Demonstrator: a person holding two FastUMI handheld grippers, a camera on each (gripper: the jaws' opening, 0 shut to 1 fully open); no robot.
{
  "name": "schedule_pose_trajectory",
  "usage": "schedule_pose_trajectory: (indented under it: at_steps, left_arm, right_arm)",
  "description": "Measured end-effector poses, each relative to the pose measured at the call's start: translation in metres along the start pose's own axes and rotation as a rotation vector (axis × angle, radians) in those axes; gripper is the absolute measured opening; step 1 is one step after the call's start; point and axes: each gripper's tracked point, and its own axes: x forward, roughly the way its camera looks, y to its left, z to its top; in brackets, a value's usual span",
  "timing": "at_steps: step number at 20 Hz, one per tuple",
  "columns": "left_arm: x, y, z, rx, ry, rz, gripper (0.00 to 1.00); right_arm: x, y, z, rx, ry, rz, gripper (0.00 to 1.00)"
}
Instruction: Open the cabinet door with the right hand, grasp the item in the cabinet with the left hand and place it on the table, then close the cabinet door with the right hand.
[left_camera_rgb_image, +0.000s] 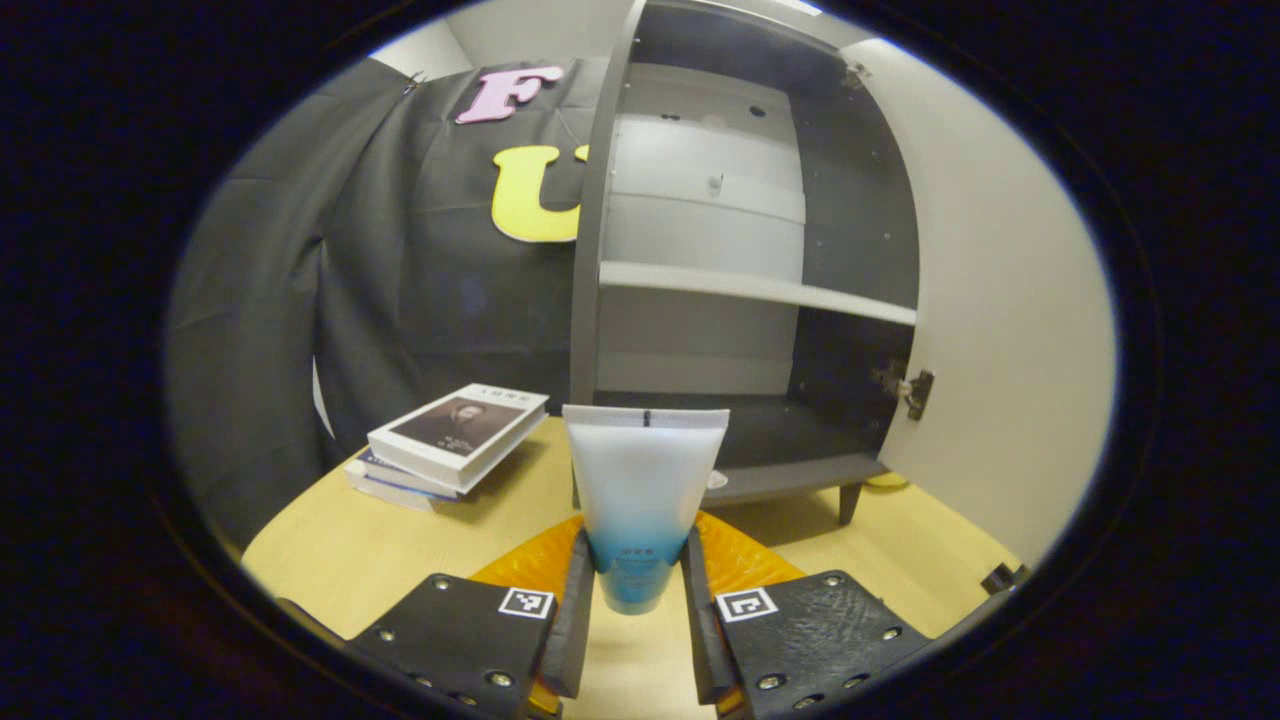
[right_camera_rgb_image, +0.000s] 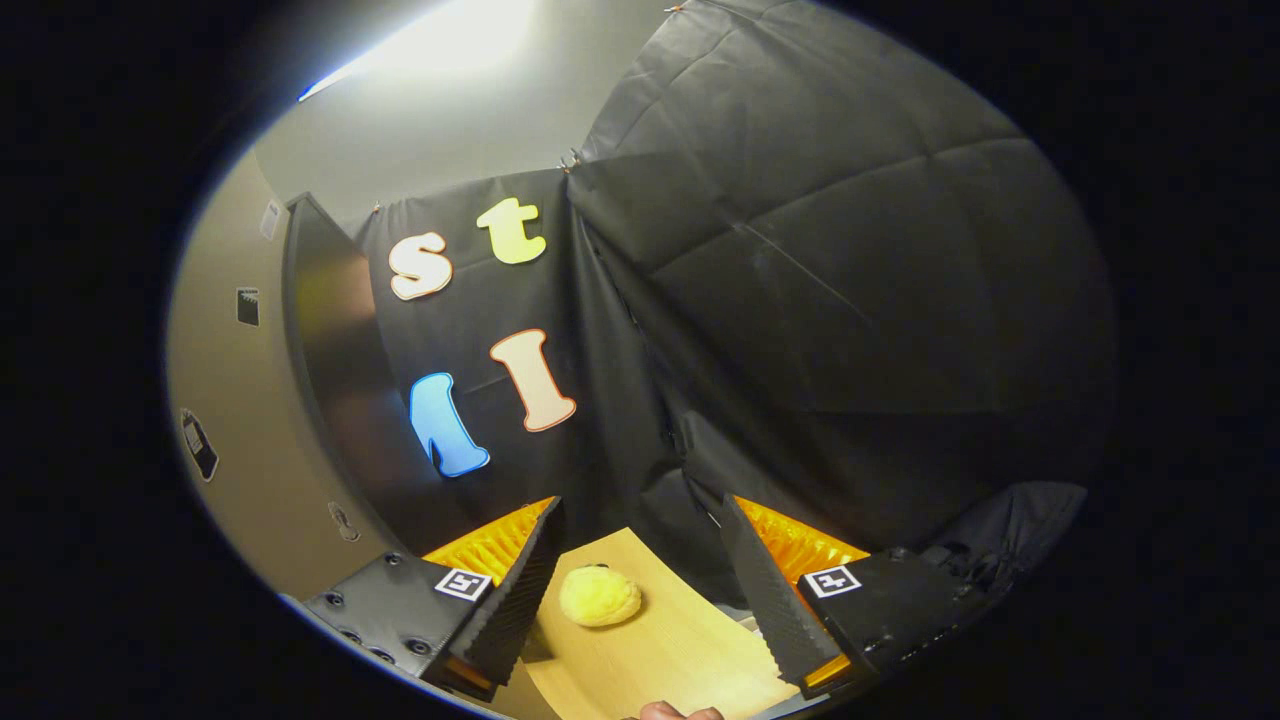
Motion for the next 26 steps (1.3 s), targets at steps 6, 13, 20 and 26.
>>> schedule_pose_trajectory:
  at_steps: [6,13,20,26]
  left_arm:
    - [0.001,0.001,-0.01,-0.037,0.076,0.025,0.43]
    - [0.0,0.003,-0.007,-0.008,0.127,0.007,0.47]
    - [-0.004,-0.001,-0.032,0.034,0.15,-0.049,0.46]
    - [-0.021,-0.002,-0.022,0.039,0.149,-0.078,0.72]
  right_arm:
    - [-0.009,0.001,0.002,-0.023,-0.066,-0.027,0.97]
    - [-0.02,0.011,-0.013,-0.121,-0.056,-0.037,0.98]
    - [-0.027,0.017,-0.012,-0.216,-0.041,-0.053,0.98]
    - [-0.034,0.015,-0.018,-0.218,-0.033,-0.055,0.98]
